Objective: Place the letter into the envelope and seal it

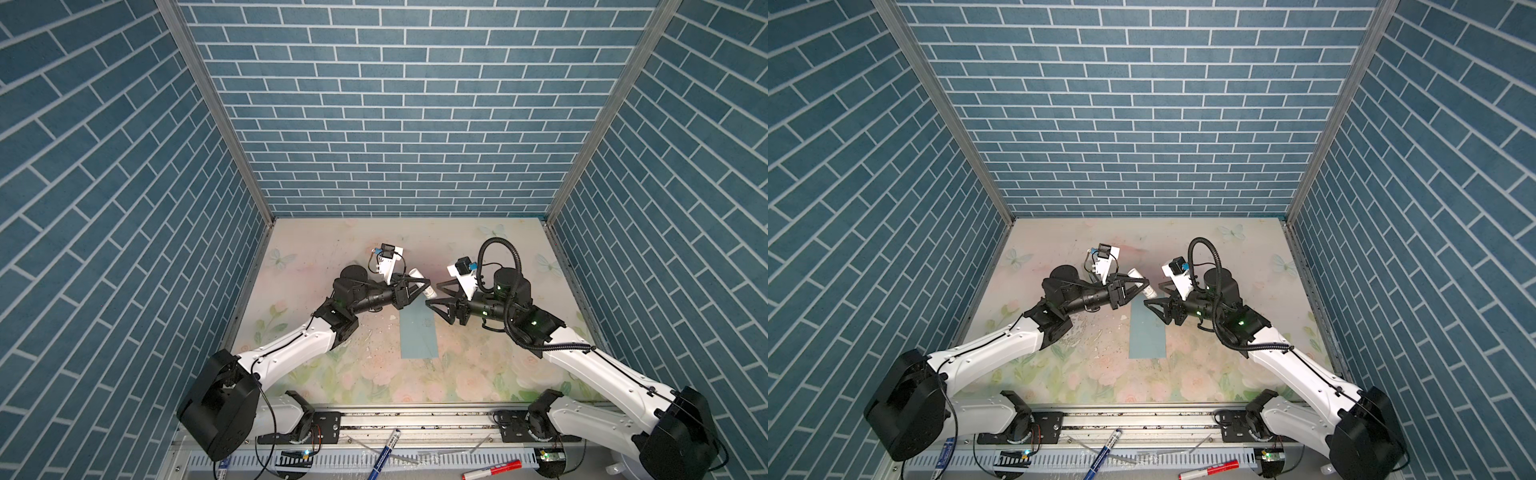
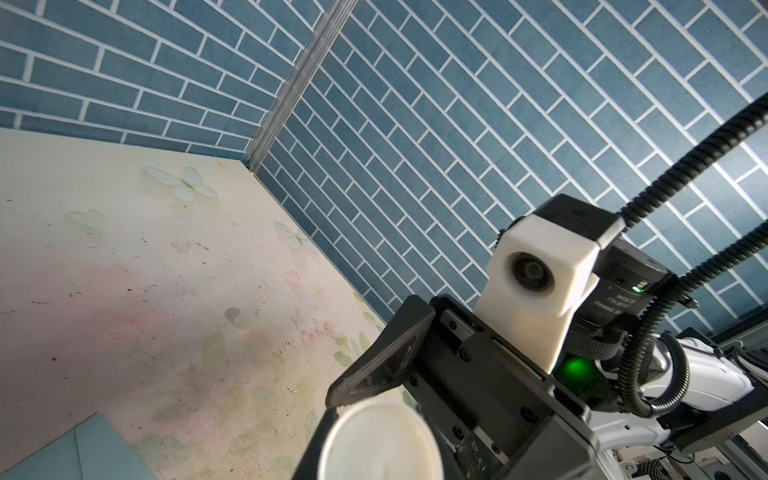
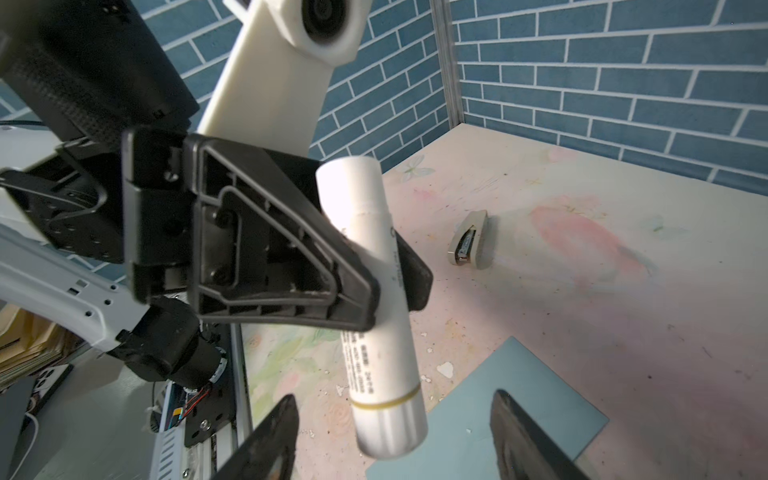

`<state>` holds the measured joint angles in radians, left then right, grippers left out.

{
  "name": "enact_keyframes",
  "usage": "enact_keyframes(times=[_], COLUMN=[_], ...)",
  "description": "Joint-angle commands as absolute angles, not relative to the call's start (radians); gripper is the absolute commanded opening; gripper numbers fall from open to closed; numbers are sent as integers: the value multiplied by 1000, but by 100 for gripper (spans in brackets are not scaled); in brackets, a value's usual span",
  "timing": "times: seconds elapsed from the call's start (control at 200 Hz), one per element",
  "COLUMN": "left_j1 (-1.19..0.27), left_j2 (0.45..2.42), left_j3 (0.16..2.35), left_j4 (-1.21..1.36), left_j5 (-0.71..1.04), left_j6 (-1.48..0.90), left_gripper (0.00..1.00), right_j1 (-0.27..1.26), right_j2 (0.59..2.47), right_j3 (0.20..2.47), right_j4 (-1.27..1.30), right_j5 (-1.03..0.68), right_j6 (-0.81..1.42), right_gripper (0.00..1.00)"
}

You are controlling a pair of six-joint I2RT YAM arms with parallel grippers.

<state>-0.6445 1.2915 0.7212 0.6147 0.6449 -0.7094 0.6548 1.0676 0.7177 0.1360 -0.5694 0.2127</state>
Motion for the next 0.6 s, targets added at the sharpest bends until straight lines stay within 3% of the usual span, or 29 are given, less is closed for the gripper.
enact_keyframes(times=[0.0, 0.595], left_j1=[-643, -643], left_j2=[1284, 1290], left_j3=[724, 721], left_j4=[645, 673], left_j5=[667, 685], left_j6=[-710, -727], left_gripper=[0, 0], right_j1=[633, 591], right_j2=[1070, 1125], right_j3=[677, 655], right_j4=[206, 347], right_j5=[-686, -799], right_j6=[274, 343], right_gripper=[71, 51])
